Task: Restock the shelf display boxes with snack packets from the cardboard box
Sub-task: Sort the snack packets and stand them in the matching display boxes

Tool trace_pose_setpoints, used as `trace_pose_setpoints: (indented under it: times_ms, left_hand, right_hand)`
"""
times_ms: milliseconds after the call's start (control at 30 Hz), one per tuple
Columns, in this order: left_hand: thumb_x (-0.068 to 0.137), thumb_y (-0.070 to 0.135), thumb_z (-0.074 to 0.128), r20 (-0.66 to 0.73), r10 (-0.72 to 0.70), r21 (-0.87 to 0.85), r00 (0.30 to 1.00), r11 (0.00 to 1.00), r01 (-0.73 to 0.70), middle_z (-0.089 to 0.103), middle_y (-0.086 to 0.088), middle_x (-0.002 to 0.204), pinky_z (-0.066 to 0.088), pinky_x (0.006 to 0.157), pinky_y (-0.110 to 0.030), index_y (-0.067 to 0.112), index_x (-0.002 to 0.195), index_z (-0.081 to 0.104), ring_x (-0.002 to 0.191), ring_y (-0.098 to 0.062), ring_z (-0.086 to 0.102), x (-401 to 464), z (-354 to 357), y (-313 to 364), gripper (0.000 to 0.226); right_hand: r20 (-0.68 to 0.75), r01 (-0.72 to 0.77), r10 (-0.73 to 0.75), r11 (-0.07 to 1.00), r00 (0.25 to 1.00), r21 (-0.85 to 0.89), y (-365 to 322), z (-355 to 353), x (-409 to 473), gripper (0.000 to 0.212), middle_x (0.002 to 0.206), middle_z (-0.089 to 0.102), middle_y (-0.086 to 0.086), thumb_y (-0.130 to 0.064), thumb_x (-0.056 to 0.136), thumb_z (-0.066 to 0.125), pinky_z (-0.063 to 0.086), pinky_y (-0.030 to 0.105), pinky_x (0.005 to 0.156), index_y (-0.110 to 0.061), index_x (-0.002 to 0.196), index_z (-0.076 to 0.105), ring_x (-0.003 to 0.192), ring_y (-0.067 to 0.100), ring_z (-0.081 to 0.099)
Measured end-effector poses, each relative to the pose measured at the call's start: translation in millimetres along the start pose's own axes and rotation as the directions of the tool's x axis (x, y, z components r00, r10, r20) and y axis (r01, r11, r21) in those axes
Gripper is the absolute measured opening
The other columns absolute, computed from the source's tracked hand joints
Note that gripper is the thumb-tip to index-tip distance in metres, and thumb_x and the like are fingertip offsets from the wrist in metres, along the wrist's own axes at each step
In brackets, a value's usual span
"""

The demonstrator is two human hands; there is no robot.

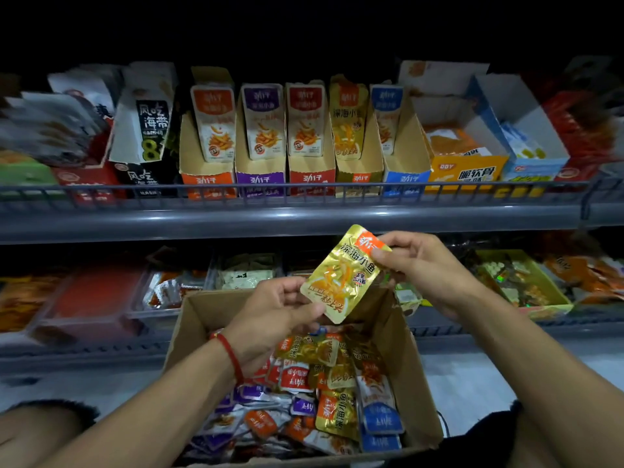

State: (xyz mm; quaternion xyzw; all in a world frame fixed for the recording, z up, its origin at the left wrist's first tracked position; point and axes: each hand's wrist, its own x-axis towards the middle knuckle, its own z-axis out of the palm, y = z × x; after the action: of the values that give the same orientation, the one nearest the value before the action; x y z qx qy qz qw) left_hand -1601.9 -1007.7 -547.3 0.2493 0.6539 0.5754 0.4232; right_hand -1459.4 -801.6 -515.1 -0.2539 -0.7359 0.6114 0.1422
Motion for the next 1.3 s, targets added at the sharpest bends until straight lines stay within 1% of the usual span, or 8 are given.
trace_pose_setpoints:
  times_ms: [167,267,400,500,567,700,967,1300]
  left_hand:
    - [0.086,0.005,0.074,-0.046,0.129,0.002,0.991,0.992,-0.129,0.077,-0.007,0.097,0.058,0.080,-0.032,0.009,0.098,0.075,0.094,-0.020,0.071,-5,-2,12,0.014]
    - [0.089,0.013,0.072,-0.115,0.171,0.005,0.979,0.985,-0.172,0.077,-0.005,0.098,0.059,0.079,-0.035,0.015,0.101,0.075,0.094,-0.020,0.073,-5,-9,21,0.013]
    - [0.091,0.008,0.068,-0.197,0.131,-0.008,0.971,0.991,-0.136,0.076,-0.010,0.099,0.060,0.078,-0.040,0.014,0.105,0.071,0.092,-0.026,0.073,-5,-20,29,0.016]
    - [0.093,0.005,0.065,-0.238,0.108,0.005,0.965,0.994,-0.110,0.076,-0.007,0.096,0.060,0.078,-0.042,0.014,0.106,0.069,0.091,-0.029,0.072,-5,-24,30,0.016]
    - [0.093,0.002,0.064,-0.249,0.097,0.014,0.964,0.995,-0.096,0.076,-0.005,0.094,0.060,0.076,-0.040,0.015,0.105,0.068,0.091,-0.030,0.072,-4,-25,31,0.018]
    - [0.094,-0.001,0.061,-0.254,0.074,0.039,0.964,0.997,-0.066,0.076,-0.004,0.096,0.061,0.074,-0.036,0.018,0.105,0.067,0.091,-0.027,0.071,-4,-28,31,0.022]
    - [0.094,0.003,0.063,-0.250,0.084,0.073,0.965,0.995,-0.067,0.074,0.001,0.095,0.061,0.072,-0.030,0.023,0.106,0.064,0.089,-0.021,0.070,-3,-34,32,0.024]
    - [0.093,0.005,0.064,-0.244,0.101,0.149,0.964,0.987,-0.066,0.071,0.006,0.097,0.060,0.077,-0.047,0.029,0.105,0.061,0.088,-0.023,0.070,-3,-33,32,0.027]
  right_hand:
    - [-0.054,0.011,-0.008,0.998,0.999,0.057,-15,-6,-7,0.011,0.098,0.076,0.010,-0.016,0.092,0.070,0.047,0.032,0.073,-0.011,0.098,0.078,0.086,0.016,0.066]
    - [-0.142,0.117,-0.133,0.986,0.981,-0.115,-47,-15,-6,0.008,0.100,0.075,0.003,-0.018,0.093,0.070,0.048,0.032,0.076,-0.016,0.094,0.077,0.090,0.019,0.065]
    - [-0.305,0.345,-0.485,0.843,0.820,-0.412,-111,-35,18,0.006,0.090,0.072,-0.001,-0.025,0.097,0.068,0.053,0.030,0.066,-0.029,0.096,0.073,0.079,0.012,0.064]
    - [-0.389,0.360,-0.606,0.760,0.694,-0.542,-149,-53,56,0.012,0.098,0.072,-0.001,-0.032,0.098,0.066,0.061,0.040,0.078,-0.026,0.106,0.072,0.090,0.017,0.070]
    - [-0.392,0.308,-0.645,0.703,0.656,-0.642,-164,-59,86,0.021,0.104,0.070,-0.003,-0.036,0.099,0.064,0.058,0.039,0.083,-0.022,0.113,0.071,0.097,0.015,0.067]
    - [-0.345,0.174,-0.621,0.622,0.704,-0.763,-167,-54,134,0.032,0.126,0.067,0.004,-0.034,0.101,0.061,0.043,0.027,0.082,-0.019,0.130,0.064,0.113,0.017,0.062]
    - [-0.236,0.111,-0.464,0.604,0.854,-0.789,-147,-32,170,0.034,0.132,0.062,0.007,-0.025,0.100,0.062,0.046,0.032,0.093,-0.017,0.133,0.061,0.124,0.023,0.058]
    - [-0.188,0.140,-0.504,0.542,0.843,-0.829,-146,-25,184,0.029,0.130,0.065,0.011,-0.011,0.099,0.062,0.052,0.042,0.102,-0.011,0.128,0.064,0.122,0.024,0.060]
